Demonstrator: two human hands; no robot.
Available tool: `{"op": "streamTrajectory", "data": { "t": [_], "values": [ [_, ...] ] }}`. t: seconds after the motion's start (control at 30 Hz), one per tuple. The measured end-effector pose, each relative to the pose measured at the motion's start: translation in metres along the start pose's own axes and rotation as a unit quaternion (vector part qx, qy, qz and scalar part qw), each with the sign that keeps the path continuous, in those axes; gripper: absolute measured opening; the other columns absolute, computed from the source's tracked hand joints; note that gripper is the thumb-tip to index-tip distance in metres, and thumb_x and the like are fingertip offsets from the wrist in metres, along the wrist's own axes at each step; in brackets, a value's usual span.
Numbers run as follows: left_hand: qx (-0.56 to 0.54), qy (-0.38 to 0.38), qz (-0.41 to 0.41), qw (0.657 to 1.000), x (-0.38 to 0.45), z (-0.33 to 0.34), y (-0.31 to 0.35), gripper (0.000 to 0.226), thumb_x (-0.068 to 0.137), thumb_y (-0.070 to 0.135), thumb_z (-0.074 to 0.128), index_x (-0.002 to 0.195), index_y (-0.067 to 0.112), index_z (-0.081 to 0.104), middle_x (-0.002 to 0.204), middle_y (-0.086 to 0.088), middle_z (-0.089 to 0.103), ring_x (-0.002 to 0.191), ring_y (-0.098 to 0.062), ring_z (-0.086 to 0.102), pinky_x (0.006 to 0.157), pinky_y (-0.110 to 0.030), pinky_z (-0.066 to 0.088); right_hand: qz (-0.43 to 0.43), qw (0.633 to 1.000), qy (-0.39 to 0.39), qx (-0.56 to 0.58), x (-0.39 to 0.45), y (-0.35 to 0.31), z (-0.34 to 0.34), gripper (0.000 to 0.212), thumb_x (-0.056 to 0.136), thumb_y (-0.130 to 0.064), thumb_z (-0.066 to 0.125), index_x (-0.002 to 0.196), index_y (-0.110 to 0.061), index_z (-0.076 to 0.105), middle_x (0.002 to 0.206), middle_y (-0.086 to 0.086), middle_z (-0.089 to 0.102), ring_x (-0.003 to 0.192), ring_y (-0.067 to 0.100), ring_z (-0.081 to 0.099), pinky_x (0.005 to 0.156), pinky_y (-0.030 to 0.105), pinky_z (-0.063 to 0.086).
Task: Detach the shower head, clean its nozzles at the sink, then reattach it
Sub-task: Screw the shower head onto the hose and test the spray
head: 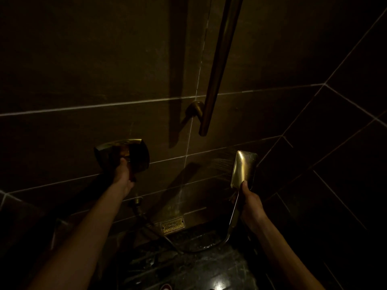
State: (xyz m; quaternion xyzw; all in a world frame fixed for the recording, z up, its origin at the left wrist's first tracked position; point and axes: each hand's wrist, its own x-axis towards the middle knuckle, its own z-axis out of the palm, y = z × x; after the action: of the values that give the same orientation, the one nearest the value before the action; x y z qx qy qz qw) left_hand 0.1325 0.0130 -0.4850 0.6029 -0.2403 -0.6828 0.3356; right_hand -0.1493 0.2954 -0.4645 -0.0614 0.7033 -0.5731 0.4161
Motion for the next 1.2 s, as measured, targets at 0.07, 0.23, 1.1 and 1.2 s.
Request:
{"op": "streamTrajectory", "data": {
  "t": [0.07, 0.23, 1.1, 1.2],
  "values": [
    [-0.002, 0.024, 0.015, 1.000, 0.001, 0.001, -0.006, 0.067, 0.095, 0.059, 0.041, 0.150, 0.022, 0.032, 0.150, -0.011, 0.041, 0.136, -0.033, 0.042, 0.109, -0.049, 0.038, -0.002, 1.000, 0.001, -0.004, 0.000, -0.004, 0.002, 0.049, 0.099, -0.050, 0.046, 0.109, -0.006, 0.065, 0.078, 0.008, 0.062, 0.077, 0.024, 0.057, 0.081, 0.043, 0.044],
    [0.014, 0.016, 0.037, 0.999, 0.001, 0.001, -0.010, 0.061, 0.099, 0.052, 0.039, 0.145, 0.012, 0.036, 0.148, -0.015, 0.043, 0.135, -0.033, 0.043, 0.106, -0.045, 0.039, 0.011, 1.000, 0.008, 0.006, 0.000, -0.017, 0.003, 0.043, 0.099, -0.049, 0.047, 0.111, -0.010, 0.061, 0.085, 0.010, 0.062, 0.082, 0.026, 0.058, 0.082, 0.045, 0.048],
    [0.369, 0.247, 0.745, 0.498, -0.248, 0.114, 0.238, 0.048, 0.096, 0.030, 0.041, 0.140, 0.011, 0.047, 0.154, -0.008, 0.038, 0.143, -0.028, 0.030, 0.109, -0.049, 0.030, -0.297, 0.943, -0.140, -0.058, -0.084, -0.262, -0.009, 0.022, 0.102, -0.017, 0.046, 0.116, -0.010, 0.061, 0.103, 0.015, 0.059, 0.094, 0.029, 0.058, 0.081, 0.042, 0.051],
    [0.387, 0.276, 0.757, 0.448, -0.284, 0.143, 0.288, 0.057, 0.098, 0.036, 0.033, 0.150, 0.014, 0.030, 0.162, -0.005, 0.019, 0.150, -0.027, 0.015, 0.117, -0.048, 0.018, -0.340, 0.925, -0.168, -0.032, -0.097, -0.321, -0.007, 0.023, 0.100, -0.017, 0.048, 0.117, -0.010, 0.063, 0.108, 0.014, 0.064, 0.100, 0.030, 0.063, 0.090, 0.048, 0.051]
  ]
}}
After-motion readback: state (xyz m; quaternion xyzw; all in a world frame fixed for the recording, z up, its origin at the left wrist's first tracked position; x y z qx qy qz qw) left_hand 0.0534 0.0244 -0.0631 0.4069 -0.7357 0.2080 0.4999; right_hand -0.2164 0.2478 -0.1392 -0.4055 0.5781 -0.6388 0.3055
